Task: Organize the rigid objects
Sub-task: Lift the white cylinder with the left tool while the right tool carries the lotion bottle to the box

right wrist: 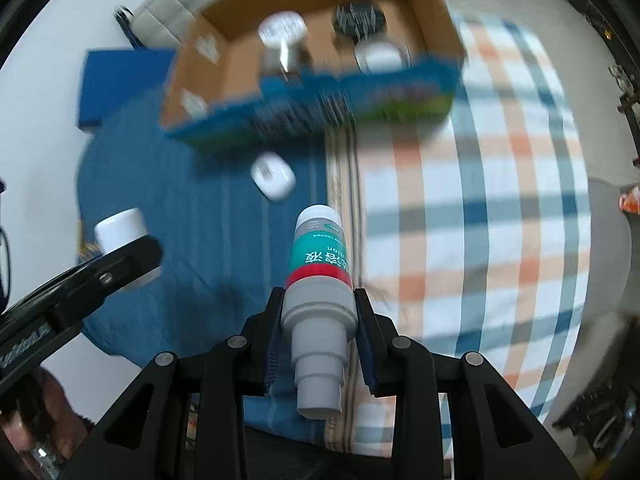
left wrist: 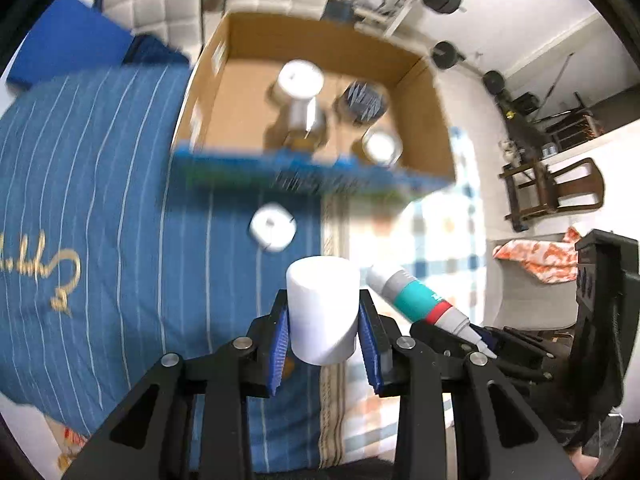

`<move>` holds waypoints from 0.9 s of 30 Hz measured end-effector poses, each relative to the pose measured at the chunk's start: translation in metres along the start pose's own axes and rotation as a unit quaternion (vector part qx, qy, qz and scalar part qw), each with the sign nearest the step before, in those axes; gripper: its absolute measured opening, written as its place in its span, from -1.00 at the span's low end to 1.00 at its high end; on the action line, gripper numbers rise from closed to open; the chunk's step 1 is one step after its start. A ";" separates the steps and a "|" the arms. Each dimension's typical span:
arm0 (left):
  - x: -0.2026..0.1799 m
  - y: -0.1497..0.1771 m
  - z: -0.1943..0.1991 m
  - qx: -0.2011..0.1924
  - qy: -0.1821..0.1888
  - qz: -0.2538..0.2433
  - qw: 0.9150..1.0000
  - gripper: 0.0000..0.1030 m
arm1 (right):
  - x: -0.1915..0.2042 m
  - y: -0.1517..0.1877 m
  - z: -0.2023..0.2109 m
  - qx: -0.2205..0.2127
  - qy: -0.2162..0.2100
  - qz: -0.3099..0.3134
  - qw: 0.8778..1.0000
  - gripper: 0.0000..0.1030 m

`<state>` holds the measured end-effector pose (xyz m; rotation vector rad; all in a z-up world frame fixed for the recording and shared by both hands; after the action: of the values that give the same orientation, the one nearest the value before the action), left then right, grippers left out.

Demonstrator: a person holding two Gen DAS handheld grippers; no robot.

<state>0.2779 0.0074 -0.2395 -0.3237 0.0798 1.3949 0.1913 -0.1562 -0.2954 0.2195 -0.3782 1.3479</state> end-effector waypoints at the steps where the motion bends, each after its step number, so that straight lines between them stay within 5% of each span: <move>1: 0.000 -0.010 0.003 -0.007 -0.002 -0.002 1.000 -0.43 | 0.001 -0.018 0.011 -0.009 -0.006 0.002 1.000 -0.33; 10: 0.016 -0.108 -0.026 -0.009 -0.009 0.011 1.000 -0.43 | 0.014 -0.127 0.059 -0.088 0.015 0.017 0.996 -0.33; 19: 0.053 -0.179 -0.129 0.082 -0.050 0.042 0.994 -0.43 | -0.004 -0.232 -0.018 -0.065 0.068 -0.005 0.996 -0.33; 27: 0.066 -0.206 -0.184 0.125 -0.086 0.045 0.987 -0.43 | -0.007 -0.289 -0.083 -0.059 0.098 -0.010 0.993 -0.32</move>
<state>0.5158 -0.0076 -0.3947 0.0086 0.1276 1.4780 0.4838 -0.1935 -0.3563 -0.0081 -0.2884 1.3105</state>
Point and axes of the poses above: each gripper's, at about its wrist camera, not at the fingertips, and z roughly against the way its jaws point, x to its left, y to its underside, the point moved 2 cm from there along -z, roughly the way its jaws point, and after that the axes turned 4 degrees about -y, right-handed, at the moved point
